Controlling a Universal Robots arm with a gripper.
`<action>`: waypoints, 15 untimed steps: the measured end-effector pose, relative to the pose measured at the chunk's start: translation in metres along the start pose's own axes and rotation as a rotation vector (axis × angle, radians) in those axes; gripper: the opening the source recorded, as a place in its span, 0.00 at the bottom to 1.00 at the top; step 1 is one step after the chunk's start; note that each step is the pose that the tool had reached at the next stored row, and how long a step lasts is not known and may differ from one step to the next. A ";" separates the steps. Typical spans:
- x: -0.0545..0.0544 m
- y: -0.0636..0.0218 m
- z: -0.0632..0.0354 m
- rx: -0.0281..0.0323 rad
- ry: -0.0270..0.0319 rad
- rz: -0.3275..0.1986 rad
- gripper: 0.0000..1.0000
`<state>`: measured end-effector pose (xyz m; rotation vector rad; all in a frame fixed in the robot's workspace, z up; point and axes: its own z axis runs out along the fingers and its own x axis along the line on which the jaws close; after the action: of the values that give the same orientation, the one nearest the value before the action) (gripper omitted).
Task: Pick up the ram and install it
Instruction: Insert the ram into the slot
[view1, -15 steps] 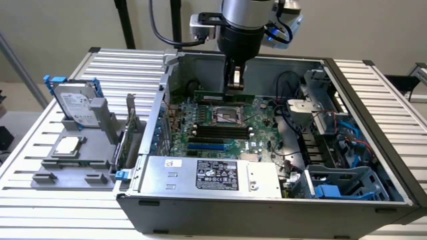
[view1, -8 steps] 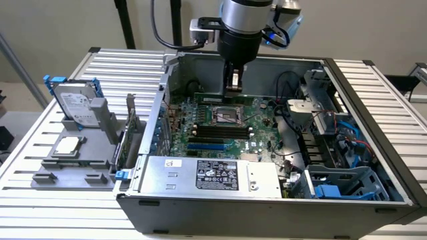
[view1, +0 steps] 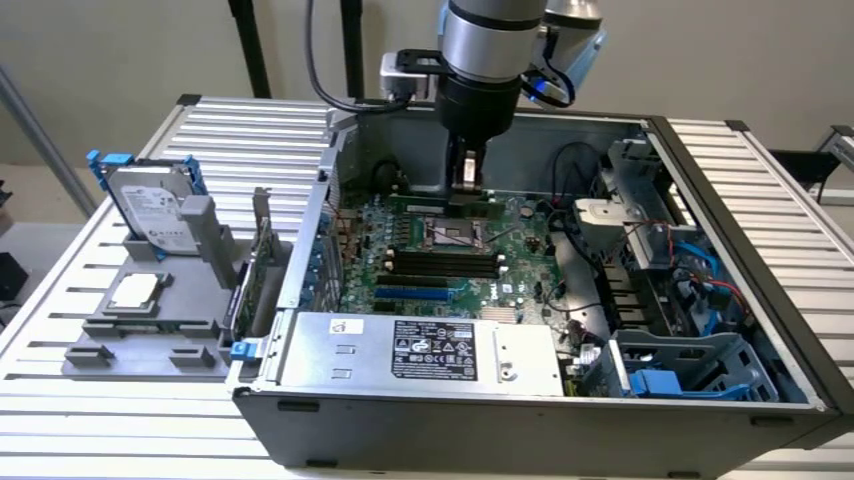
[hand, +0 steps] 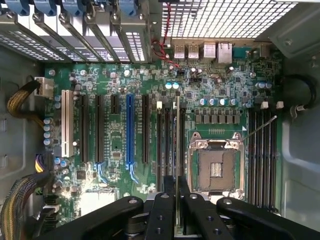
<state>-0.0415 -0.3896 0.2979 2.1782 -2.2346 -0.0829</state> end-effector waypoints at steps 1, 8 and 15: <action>0.000 -0.0005 0.0017 0.0001 0.0014 0.000 0.14; 0.000 -0.0054 0.0098 0.0004 0.0208 0.001 0.14; 0.005 -0.0071 0.0216 0.0006 0.0233 0.001 0.14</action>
<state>-0.0356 -0.3939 0.2759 2.1667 -2.2239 -0.0565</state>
